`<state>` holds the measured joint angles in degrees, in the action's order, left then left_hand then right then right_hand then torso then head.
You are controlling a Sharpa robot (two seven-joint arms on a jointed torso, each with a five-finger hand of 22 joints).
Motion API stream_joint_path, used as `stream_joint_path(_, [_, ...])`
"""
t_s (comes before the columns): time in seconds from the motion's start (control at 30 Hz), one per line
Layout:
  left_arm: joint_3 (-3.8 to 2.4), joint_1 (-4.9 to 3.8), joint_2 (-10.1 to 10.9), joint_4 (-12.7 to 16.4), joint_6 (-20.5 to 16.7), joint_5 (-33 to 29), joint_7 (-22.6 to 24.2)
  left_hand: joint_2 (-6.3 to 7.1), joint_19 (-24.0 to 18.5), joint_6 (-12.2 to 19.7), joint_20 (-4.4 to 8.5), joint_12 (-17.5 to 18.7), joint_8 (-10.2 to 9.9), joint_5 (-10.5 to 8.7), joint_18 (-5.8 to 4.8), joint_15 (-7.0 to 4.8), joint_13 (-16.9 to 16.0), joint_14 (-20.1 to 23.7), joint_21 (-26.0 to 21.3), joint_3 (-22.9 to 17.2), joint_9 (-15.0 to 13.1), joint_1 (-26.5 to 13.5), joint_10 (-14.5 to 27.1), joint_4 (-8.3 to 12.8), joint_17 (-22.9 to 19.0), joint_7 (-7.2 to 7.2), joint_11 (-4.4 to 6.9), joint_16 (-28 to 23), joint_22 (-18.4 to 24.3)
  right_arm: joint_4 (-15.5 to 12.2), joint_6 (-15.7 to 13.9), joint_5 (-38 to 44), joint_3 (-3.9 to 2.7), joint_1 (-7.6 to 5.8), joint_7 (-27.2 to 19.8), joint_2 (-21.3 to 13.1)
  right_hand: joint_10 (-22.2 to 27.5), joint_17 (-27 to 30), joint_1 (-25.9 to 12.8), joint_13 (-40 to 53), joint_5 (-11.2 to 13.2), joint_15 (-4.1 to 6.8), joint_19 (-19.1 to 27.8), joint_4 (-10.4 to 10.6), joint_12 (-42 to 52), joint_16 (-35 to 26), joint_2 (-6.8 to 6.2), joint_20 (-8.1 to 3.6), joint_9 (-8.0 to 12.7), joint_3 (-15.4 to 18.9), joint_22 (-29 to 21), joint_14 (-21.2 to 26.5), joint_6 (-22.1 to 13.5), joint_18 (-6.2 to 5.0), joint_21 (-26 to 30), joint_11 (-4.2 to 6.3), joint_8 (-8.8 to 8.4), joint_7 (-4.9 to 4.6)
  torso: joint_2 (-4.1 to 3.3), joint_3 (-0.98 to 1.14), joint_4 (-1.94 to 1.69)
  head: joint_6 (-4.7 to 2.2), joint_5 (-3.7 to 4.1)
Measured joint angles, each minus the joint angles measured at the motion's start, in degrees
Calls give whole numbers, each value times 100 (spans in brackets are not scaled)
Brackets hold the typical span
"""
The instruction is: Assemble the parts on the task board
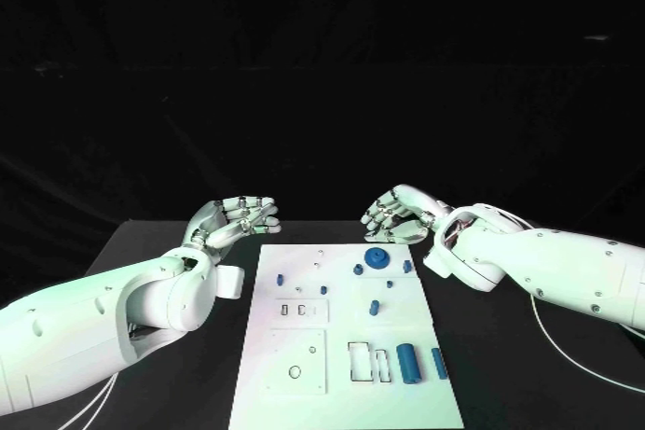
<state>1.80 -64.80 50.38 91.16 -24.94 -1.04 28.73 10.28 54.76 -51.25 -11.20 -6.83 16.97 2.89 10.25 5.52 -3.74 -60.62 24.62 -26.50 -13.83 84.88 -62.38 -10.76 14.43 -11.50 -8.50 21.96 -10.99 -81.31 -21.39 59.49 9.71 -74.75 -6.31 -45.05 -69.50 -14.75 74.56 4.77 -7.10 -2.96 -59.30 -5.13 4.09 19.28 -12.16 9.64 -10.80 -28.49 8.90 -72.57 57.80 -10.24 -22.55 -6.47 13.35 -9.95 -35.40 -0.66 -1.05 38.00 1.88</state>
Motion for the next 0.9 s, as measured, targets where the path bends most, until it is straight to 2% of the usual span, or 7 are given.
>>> stream_joint_path(0.2, [0, -71, 233, 438, 231, 48, -93, 51, 14, 1, 14, 63, 0, 0, 0, -21, 0, -21, 79, -16, 12, -51, 0, 16, 49, -1, 0, 44, -44, -146, 433, 1312, 0, -79, 540, -15, -191, -1126, -81, 139, 0, 265, -698, 72, 0, 1294, -114, -324, -119, 139, 504, -716, 96, 0, -844, 174, 6, 97, -168, -46, -42, 7, 71])
stream_joint_path(0.33, [-3, -113, 337, 626, 305, 48, -140, 53, 14, 2, 14, 90, 0, 0, 0, -21, 0, -21, 79, -16, 18, -53, 0, 16, 67, -2, 0, 44, -55, -220, 596, 1935, 0, -102, 770, -6, -224, -2744, -138, 292, 0, 326, -986, 184, 0, 3167, -192, -445, -229, 72, 1253, -1024, 86, 0, -1762, 213, -41, 129, -272, -76, -65, 10, 108])
stream_joint_path(0.43, [-8, -143, 384, 705, 337, 46, -165, 75, 14, 2, 14, 90, 0, 0, 0, -21, 0, -21, 79, -15, 18, -75, 1, 16, 72, -2, 0, 44, -55, -241, 672, 2283, 0, -110, 899, 16, -85, -3875, -150, 362, 0, 308, -1266, 289, 0, 4315, -240, -451, -304, 66, 2481, -1117, 84, 141, -2805, 194, -63, 128, -339, -97, -82, 13, 121])
stream_joint_path(0.5, [-12, -161, 408, 739, 349, 45, -176, 75, 14, 2, 14, 113, 0, 0, -1, -20, 0, -21, 106, -15, 18, -75, 1, 16, 78, -2, -1, 44, -63, -243, 702, 2450, 0, -113, 963, 36, 3, -4248, -125, 384, 0, 309, -1314, 318, -23, 4686, -265, -429, -347, 83, 2974, -1117, 83, 140, -3200, 173, -63, 128, -384, -108, -93, 13, 132])
stream_joint_path(0.57, [-16, -173, 427, 761, 358, 44, -183, 76, 14, 2, 14, 113, 0, 0, 0, -20, 0, -21, 106, -15, 24, -77, 1, 16, 80, -2, 0, 44, -63, -243, 723, 2571, 0, -113, 1011, 55, 11, -4442, -127, 402, 0, 308, -1377, 342, -23, 4871, -266, -425, -363, 107, 3241, -1117, 83, 152, -3407, 165, -63, 128, -415, -115, -101, 14, 142])
stream_joint_path(0.77, [-36, -203, 504, 826, 377, 42, -202, 98, 14, 3, 14, 134, -22, -1, 0, -20, 0, -21, 106, -15, 27, -98, 1, 16, 91, -3, -1, 44, -72, -210, 767, 2914, -1, -107, 1179, 148, 63, -5236, -148, 467, 0, 308, -1684, 435, -23, 5607, -287, -389, -443, 200, 4518, -1117, 64, 370, -4378, 155, -96, 147, -510, -136, -128, 6, 164])
stream_joint_path(0.9, [-40, -212, 538, 856, 381, 41, -211, 98, 14, 19, 14, 134, -22, -1, -1, 3, -1, 3, 129, -15, 33, -98, 1, 16, 95, -18, -1, 44, -78, -176, 776, 3041, -1, -99, 1260, 174, 83, -5474, -148, 484, 0, 308, -1736, 467, -23, 5826, -287, -370, -468, 200, 4883, -1116, 45, 369, -4654, 174, -118, 128, -560, -146, -147, -1, 177])
